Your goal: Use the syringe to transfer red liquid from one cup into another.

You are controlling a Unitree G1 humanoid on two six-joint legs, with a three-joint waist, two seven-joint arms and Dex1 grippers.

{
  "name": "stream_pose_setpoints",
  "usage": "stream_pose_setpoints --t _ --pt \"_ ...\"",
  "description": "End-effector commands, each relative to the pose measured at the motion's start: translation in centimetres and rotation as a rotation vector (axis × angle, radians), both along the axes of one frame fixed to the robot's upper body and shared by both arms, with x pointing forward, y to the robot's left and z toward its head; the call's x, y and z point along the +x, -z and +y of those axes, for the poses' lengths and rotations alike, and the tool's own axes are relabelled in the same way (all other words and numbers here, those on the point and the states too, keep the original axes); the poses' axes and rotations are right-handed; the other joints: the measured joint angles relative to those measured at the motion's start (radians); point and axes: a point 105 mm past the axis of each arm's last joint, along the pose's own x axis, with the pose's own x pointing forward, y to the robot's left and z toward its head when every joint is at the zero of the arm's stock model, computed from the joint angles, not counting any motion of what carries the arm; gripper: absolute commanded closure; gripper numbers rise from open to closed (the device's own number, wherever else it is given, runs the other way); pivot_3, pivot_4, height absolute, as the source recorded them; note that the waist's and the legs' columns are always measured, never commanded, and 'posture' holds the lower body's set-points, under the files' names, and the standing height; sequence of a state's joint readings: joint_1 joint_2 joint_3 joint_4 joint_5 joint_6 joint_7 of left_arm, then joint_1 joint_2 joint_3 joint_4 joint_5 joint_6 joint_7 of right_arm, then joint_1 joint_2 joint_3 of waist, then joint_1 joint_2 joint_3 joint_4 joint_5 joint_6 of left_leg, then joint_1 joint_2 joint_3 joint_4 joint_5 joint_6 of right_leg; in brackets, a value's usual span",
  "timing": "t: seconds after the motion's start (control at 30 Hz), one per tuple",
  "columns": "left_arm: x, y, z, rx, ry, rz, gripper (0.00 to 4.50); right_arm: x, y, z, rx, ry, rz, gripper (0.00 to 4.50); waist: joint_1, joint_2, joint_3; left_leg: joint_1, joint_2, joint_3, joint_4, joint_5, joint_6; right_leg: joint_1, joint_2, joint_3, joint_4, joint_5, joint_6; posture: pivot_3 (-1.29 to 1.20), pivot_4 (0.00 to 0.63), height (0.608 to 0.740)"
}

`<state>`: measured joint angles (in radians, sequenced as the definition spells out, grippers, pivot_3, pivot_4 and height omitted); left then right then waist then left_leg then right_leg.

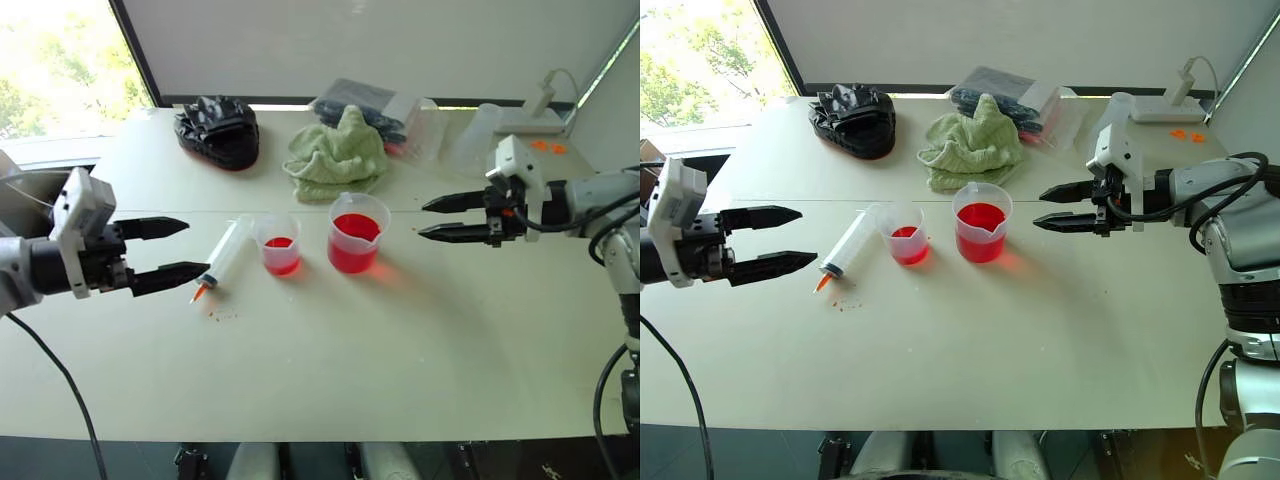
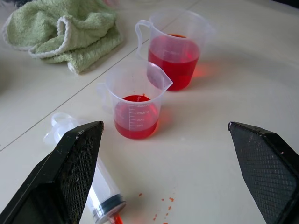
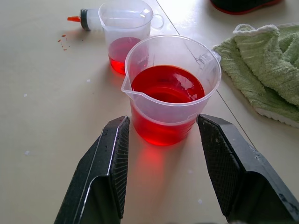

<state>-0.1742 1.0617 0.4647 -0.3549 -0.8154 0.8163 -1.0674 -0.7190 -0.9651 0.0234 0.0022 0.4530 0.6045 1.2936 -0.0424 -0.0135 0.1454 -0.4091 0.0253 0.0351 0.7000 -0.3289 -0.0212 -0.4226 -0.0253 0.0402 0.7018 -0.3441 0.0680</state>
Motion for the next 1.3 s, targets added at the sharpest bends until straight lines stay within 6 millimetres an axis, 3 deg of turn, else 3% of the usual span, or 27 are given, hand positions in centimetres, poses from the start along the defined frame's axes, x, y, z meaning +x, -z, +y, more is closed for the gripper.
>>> stream_pose_setpoints --t 0.03,1.0,1.17,1.3 --pt "0.0 -1.0 0.3 0.033 -0.016 -0.057 0.04 -0.2 -2.1 -0.2 0.003 0.001 -0.077 2.12 0.0 0.0 0.0 0.0 0.0 0.0 0.0 0.0 0.0 0.0 0.0 0.0 0.0 0.0 0.0 0.0 0.15 0.74" --pt "0.4 -0.9 0.4 0.026 -0.043 -0.019 0.04 0.2 -1.8 0.2 0.011 -0.004 -0.081 2.12 0.0 0.0 0.0 0.0 0.0 0.0 0.0 0.0 0.0 0.0 0.0 0.0 0.0 0.0 0.0 0.0 0.15 0.74" --pt "1.9 -1.6 1.1 -0.004 -0.149 0.019 0.04 0.3 -1.9 0.5 0.016 -0.009 -0.082 2.12 0.001 0.0 0.0 0.0 0.0 0.0 0.0 0.0 0.0 0.0 0.0 0.0 0.0 0.0 0.0 0.0 0.15 0.74" --pt "4.9 -1.6 2.6 0.043 -0.356 0.067 0.04 0.4 -1.9 0.8 0.017 -0.017 -0.086 2.12 0.001 0.0 0.0 0.0 0.0 0.0 0.0 0.0 0.0 0.0 0.0 0.0 0.0 0.0 0.0 0.0 0.15 0.74"
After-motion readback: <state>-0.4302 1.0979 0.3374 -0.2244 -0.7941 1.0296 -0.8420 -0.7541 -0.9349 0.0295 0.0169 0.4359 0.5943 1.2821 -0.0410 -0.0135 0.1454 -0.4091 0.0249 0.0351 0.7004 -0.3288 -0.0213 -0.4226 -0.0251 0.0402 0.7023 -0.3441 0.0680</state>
